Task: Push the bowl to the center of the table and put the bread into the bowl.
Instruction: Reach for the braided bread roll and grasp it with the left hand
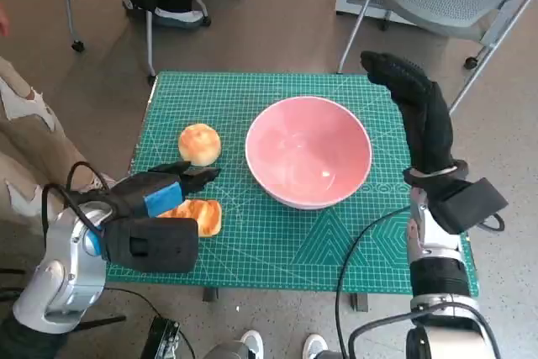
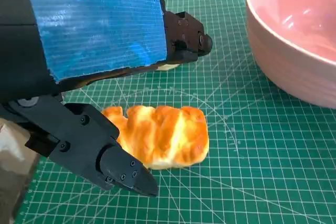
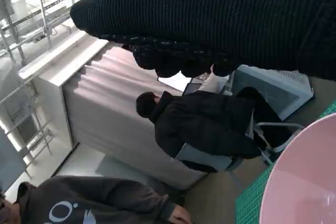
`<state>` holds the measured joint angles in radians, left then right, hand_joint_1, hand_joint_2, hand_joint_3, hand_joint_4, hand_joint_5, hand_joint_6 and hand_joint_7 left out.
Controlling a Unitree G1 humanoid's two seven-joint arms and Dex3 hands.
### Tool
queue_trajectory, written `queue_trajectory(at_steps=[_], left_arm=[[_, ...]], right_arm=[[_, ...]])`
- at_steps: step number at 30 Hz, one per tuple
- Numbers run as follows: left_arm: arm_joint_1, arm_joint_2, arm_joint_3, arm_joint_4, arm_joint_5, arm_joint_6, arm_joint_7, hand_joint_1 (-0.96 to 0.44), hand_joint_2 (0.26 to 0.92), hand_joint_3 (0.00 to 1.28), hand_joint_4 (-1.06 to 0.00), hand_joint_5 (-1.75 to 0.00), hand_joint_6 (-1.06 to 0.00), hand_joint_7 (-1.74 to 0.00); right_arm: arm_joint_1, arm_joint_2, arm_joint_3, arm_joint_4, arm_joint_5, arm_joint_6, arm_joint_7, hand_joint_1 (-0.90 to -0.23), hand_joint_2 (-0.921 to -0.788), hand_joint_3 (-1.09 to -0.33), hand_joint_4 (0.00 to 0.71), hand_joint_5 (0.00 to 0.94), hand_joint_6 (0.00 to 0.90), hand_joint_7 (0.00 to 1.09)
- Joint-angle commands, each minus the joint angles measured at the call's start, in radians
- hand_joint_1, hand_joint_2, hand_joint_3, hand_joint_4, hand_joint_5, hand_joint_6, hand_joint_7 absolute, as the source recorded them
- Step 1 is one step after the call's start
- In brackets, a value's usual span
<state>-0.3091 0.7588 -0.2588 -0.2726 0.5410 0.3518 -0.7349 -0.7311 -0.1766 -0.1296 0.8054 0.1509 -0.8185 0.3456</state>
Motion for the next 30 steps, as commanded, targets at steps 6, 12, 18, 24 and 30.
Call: queue_trajectory(at_steps=[6, 12, 18, 24, 30], left_arm=[[-0.017, -0.016, -0.019, 0.027, 0.023, 0.009, -0.01, -0.26, 0.697, 0.01, -0.12, -0.01, -0.2, 0.0], [-0.027, -0.028, -0.033, 0.059, 0.035, 0.01, -0.005, -0.27, 0.698, 0.0, -0.13, -0.01, -0.21, 0.0], [-0.04, -0.044, -0.054, 0.095, 0.053, 0.013, -0.006, -0.27, 0.7, 0.0, -0.13, 0.0, -0.21, 0.0], [-0.06, -0.061, -0.077, 0.145, 0.072, 0.013, -0.007, -0.27, 0.701, 0.0, -0.13, 0.0, -0.21, 0.0], [-0.081, -0.072, -0.098, 0.197, 0.086, 0.01, -0.006, -0.27, 0.702, 0.0, -0.13, 0.0, -0.21, 0.0]], right_arm=[[0.021, -0.002, -0.002, 0.02, -0.004, 0.013, -0.001, -0.669, -0.921, -0.869, 0.172, 0.0, 0.066, 0.33], [0.019, 0.002, -0.003, 0.025, 0.001, 0.014, 0.002, -0.668, -0.921, -0.864, 0.173, 0.001, 0.06, 0.34], [0.019, 0.005, -0.004, 0.026, 0.008, 0.014, 0.009, -0.668, -0.921, -0.861, 0.177, 0.003, 0.056, 0.35], [0.019, 0.007, -0.007, 0.028, 0.016, 0.012, 0.017, -0.667, -0.921, -0.859, 0.178, 0.003, 0.051, 0.36], [0.021, 0.008, -0.01, 0.026, 0.022, 0.01, 0.027, -0.666, -0.921, -0.856, 0.177, 0.002, 0.047, 0.37]])
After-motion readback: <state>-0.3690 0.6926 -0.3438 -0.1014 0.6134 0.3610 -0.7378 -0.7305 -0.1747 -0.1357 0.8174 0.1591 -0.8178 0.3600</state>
